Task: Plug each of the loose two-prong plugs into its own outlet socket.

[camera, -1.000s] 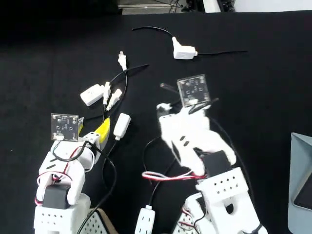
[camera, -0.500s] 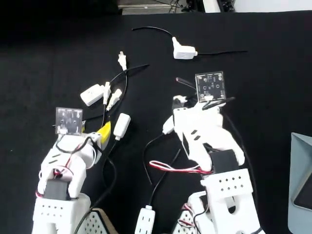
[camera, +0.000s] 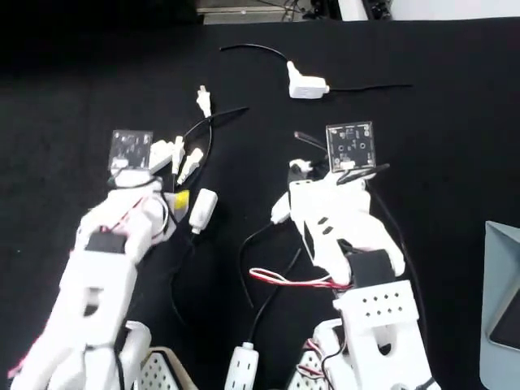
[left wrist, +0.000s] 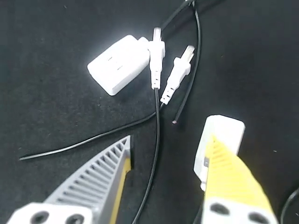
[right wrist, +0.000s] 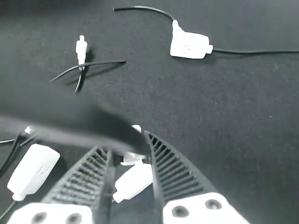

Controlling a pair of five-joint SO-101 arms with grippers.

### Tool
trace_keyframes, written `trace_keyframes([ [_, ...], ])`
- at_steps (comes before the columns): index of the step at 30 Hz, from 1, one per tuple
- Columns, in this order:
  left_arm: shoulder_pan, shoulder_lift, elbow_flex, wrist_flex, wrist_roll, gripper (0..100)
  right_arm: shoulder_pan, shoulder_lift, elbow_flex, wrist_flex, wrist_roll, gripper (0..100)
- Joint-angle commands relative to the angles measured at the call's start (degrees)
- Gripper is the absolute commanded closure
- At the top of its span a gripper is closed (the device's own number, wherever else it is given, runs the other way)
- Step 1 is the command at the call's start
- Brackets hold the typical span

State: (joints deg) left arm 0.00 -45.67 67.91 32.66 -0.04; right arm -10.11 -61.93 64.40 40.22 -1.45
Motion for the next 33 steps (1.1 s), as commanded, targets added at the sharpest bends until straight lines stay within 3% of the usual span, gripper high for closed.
trace_keyframes([
  [1, 0.1, 14.8, -10.9, -3.2, -0.4, 75, 0.7, -0.6, 0.0, -2.3, 0.5, 98.7],
  [8, 6.4, 29.2, -19.4, -2.8, -0.4, 75, 0.7, -0.6, 0.0, -2.3, 0.5, 98.7],
  [19, 16.8, 26.2, -18.7, 2.3, -0.4, 75, 0.8, -0.6, 0.0, -2.2, 0.5, 98.7],
  [33, 15.8, 26.6, -19.5, 3.9, -5.4, 74, 0.6, -0.6, 0.0, -1.9, 0.5, 98.6],
])
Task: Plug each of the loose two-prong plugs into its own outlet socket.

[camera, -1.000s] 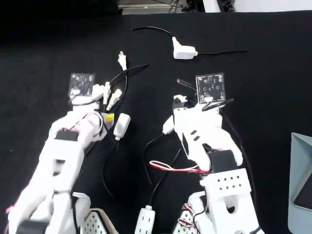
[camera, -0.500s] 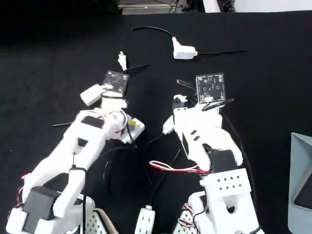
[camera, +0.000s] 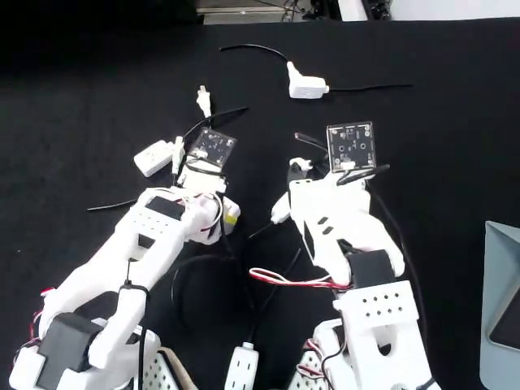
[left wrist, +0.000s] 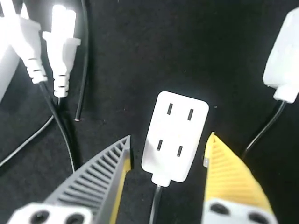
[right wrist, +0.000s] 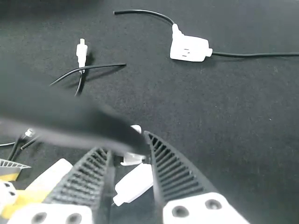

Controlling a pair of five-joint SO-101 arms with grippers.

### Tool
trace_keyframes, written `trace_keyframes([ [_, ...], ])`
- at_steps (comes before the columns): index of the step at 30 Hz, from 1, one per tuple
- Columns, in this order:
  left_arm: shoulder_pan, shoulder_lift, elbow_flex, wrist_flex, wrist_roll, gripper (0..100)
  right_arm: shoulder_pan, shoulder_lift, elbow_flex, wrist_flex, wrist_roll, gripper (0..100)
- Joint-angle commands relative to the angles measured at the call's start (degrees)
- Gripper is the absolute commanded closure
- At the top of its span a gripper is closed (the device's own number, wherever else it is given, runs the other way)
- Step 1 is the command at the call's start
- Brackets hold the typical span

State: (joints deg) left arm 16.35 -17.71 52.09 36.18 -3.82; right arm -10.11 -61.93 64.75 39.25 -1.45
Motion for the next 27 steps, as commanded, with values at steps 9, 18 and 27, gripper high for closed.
trace_keyframes([
  [9, -1.0, 8.7, -5.9, 0.4, -4.7, 75, 0.6, -0.6, -0.4, -1.0, 0.5, 98.6],
  [18, -0.6, 11.4, -7.3, 1.6, -13.0, 89, 0.6, -0.6, -0.4, -1.0, 0.5, 98.6],
  [27, -1.3, 11.4, -7.8, 11.7, -30.4, 89, 0.6, -0.6, -0.4, -1.0, 0.5, 98.6],
])
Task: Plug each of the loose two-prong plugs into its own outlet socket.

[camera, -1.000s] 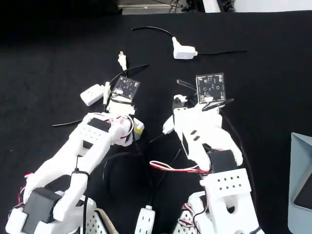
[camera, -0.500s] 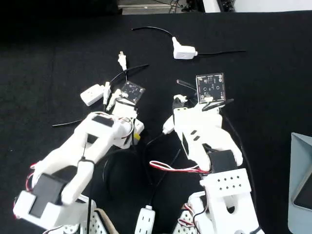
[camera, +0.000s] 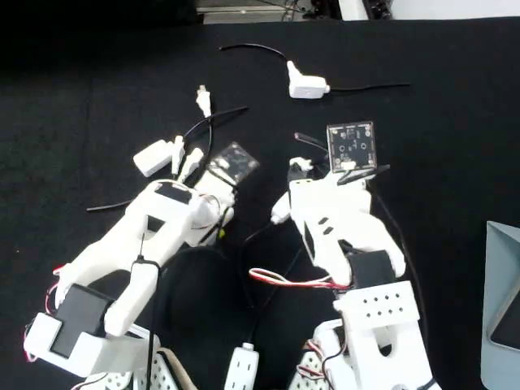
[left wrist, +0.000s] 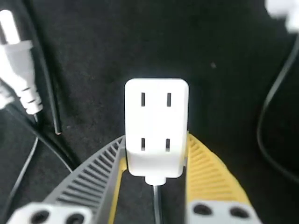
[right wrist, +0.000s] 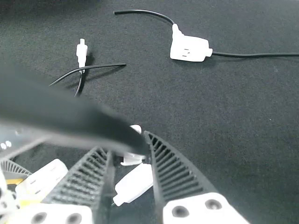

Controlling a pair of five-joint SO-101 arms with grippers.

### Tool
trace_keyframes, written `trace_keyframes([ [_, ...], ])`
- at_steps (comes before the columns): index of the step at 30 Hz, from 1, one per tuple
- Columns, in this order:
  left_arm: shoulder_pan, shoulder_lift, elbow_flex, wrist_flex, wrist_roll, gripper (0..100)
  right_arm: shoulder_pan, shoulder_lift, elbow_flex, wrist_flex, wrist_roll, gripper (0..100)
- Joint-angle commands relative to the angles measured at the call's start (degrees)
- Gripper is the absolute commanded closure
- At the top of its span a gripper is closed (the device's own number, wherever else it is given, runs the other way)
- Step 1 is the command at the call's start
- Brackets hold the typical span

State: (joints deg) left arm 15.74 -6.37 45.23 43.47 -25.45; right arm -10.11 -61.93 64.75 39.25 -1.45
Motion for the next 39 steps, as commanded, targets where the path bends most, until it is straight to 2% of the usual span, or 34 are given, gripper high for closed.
trace_keyframes([
  [1, -0.7, 0.1, -0.9, 4.7, -10.4, 89, 0.6, -0.6, -0.4, -1.0, 0.5, 98.6],
  [4, -0.7, -0.1, -1.1, 5.1, -13.2, 88, 0.5, -0.6, -0.4, -1.0, 0.5, 98.6],
  [7, -0.7, -2.8, -0.6, 5.2, -13.1, 82, 0.5, -0.6, -0.3, -1.0, 0.5, 98.6],
  [12, -0.7, -14.2, 2.9, 5.2, -7.2, 76, 0.5, -0.6, -0.3, -1.0, 0.5, 98.6],
  [16, -3.5, -22.8, 5.5, 5.2, -4.9, 72, 0.5, -0.6, -0.3, -1.0, 0.5, 98.6],
  [20, -8.6, -28.0, 7.2, 5.3, -4.7, 72, 0.5, -0.6, -0.3, -1.0, 0.5, 98.6],
  [22, -11.6, -30.4, 7.4, 5.4, -2.2, 72, 0.2, -0.6, -0.5, -0.3, 0.5, 98.6],
  [27, -19.0, -38.6, 7.6, 11.3, 6.2, 72, -8.0, -0.7, -0.4, 3.3, 0.5, 98.6],
  [32, -26.9, -50.5, 13.6, 12.1, 15.0, 72, -15.6, -0.6, 1.6, 3.3, 0.4, 98.6],
  [39, -30.0, -65.3, 26.9, 12.3, 22.1, 72, -23.1, 7.6, 0.1, 1.0, 0.3, 98.5],
])
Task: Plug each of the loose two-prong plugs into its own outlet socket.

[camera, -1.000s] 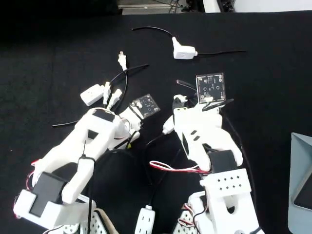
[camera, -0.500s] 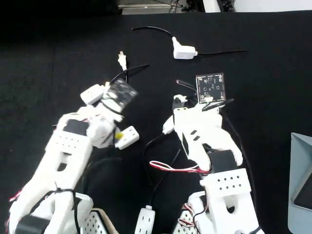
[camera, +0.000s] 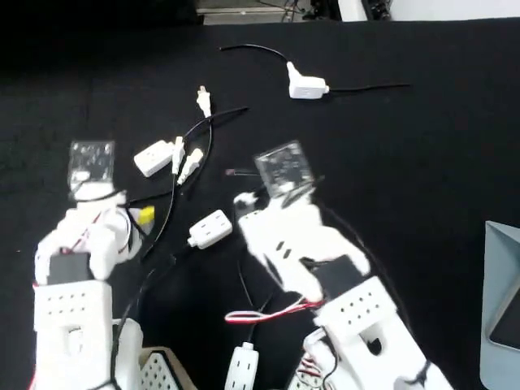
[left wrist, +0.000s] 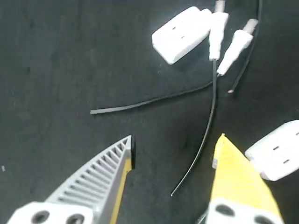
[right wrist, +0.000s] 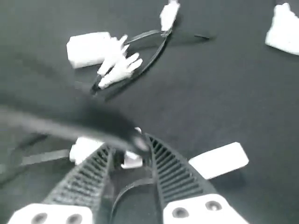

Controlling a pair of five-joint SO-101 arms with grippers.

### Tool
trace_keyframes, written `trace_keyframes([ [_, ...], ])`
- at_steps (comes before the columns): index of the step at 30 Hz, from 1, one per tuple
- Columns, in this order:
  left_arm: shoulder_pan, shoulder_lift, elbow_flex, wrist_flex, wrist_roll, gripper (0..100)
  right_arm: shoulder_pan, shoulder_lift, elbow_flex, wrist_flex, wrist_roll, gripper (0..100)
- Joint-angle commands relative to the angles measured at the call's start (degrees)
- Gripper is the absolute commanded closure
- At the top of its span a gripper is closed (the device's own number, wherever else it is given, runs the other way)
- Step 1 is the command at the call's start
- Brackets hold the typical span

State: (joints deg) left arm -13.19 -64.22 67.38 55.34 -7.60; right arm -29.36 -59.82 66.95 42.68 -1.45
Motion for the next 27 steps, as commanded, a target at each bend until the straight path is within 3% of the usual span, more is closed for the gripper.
trace_keyframes([
  [1, -1.2, -9.3, 5.9, 0.6, 4.9, 72, -4.6, 7.8, -2.3, -3.9, 0.4, 98.5],
  [7, -8.0, -16.6, 9.1, 0.7, 5.6, 72, -5.9, 18.8, -4.5, -10.5, 2.2, 98.6],
  [27, -8.5, -17.6, 10.9, 0.7, 5.3, 72, -6.4, 33.0, -10.3, -15.8, 2.1, 98.6],
])
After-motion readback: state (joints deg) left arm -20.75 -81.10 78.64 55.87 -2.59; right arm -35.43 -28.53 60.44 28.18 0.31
